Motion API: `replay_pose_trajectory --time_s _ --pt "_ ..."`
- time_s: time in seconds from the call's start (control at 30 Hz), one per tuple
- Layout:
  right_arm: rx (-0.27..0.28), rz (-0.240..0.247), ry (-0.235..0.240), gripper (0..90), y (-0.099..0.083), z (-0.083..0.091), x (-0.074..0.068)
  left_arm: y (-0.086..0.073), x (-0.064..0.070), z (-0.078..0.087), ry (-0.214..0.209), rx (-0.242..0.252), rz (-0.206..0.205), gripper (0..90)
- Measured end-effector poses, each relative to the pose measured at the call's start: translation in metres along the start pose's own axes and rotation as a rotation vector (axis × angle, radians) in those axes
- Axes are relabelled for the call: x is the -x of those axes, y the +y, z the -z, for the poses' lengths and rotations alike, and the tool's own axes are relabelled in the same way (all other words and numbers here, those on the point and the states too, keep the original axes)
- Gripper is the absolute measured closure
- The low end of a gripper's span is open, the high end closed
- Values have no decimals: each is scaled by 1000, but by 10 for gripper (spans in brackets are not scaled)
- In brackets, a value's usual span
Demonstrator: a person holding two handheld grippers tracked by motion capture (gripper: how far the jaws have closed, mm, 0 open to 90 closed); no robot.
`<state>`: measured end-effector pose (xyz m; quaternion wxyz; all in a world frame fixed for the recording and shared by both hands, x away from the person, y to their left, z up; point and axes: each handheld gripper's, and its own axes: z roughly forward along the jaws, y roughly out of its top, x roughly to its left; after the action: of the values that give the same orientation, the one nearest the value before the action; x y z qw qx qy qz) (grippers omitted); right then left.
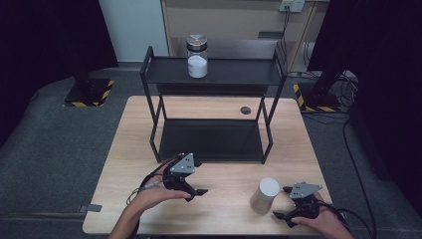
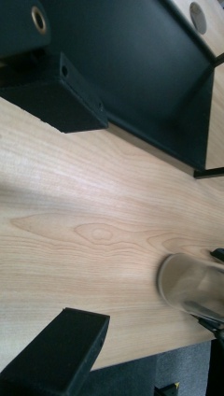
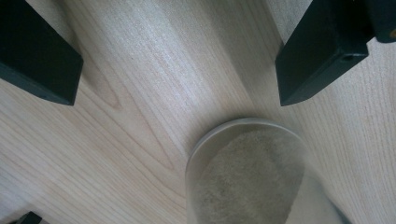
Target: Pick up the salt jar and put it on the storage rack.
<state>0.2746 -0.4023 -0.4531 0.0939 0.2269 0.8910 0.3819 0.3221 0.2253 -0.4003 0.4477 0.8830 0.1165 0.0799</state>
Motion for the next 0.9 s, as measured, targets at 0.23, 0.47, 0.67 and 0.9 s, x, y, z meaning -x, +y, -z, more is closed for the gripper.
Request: replay_pose_trajectory --time_s 0.23,0.47,0.67,0.9 --pt "0 0 0 17 0 0 0 -20 1 -12 -11 -50 18 51" --pt "0 -1 -1 17 0 0 0 -39 0 -20 -17 -58 65 52" --pt "0 -1 -1 17 0 0 0 -44 0 -28 -28 -110 61 51" --pt "0 -1 -1 17 0 0 0 -43 0 -28 -12 -129 64 51"
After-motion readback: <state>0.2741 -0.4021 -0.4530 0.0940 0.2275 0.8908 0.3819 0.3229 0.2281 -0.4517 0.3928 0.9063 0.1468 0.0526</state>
